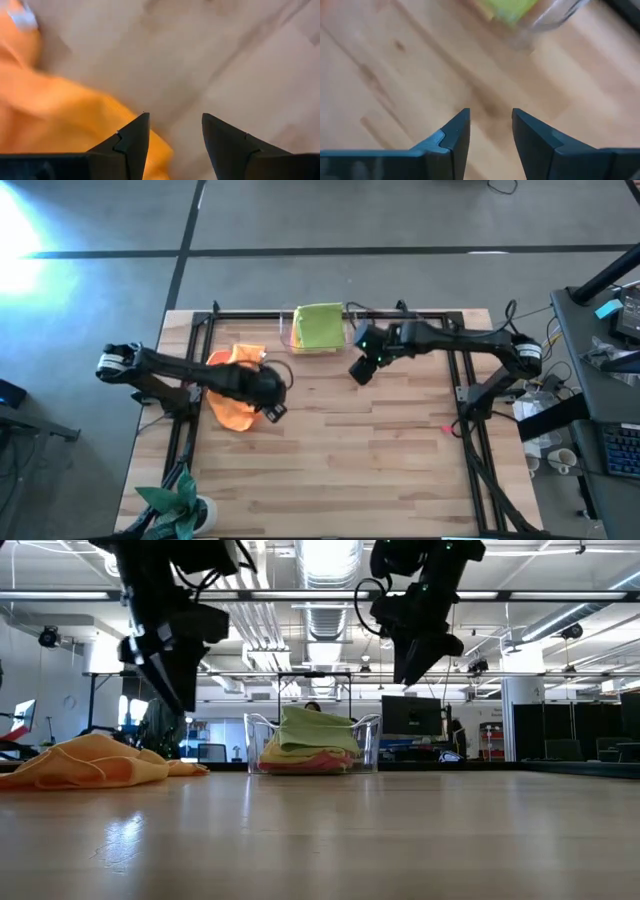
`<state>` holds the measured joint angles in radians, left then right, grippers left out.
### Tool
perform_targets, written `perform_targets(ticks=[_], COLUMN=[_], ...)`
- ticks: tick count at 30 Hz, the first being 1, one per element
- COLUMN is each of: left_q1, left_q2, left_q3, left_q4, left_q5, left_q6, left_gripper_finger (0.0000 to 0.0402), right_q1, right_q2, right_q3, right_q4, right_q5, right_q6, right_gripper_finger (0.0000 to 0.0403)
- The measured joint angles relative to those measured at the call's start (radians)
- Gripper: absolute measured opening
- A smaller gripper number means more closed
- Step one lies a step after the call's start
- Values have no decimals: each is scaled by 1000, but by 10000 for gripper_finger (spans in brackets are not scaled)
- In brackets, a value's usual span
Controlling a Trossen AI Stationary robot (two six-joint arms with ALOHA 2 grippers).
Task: Fold microfiber towels
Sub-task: Fold the orange microfiber cloth
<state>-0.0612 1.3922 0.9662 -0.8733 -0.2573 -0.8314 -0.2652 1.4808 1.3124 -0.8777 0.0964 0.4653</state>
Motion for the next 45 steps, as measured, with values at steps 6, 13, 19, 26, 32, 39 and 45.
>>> perform_targets(ticks=[6, 13, 19, 26, 32, 39, 45], left_q1=[-133, -253, -308, -315, -314, -309, -306], left_q2=[0, 0, 0, 0, 0, 1, 3], left_q3=[-45, -72, -126, -166, -191, -238, -263], left_q4=[-3, -3, -7, 0, -1, 8, 105], left_q5=[39, 36, -12, -47, -80, -117, -126], left_q6=[-238, -379, -572, -808, -988, -1189, -1259], left_gripper_finger=[166, 166, 166, 166, 166, 166, 166], right_q1=[126, 247, 308, 326, 326, 326, 326], right_q2=[1, 1, 8, 9, 9, 9, 9], right_q3=[-12, -12, -12, -12, -12, -12, -12], right_q4=[1, 41, 83, 83, 83, 83, 83], right_q5=[6, 37, 43, 43, 43, 43, 43], right_q6=[95, 130, 130, 109, 60, -25, -104], right_gripper_finger=[128, 132, 128, 127, 130, 122, 123])
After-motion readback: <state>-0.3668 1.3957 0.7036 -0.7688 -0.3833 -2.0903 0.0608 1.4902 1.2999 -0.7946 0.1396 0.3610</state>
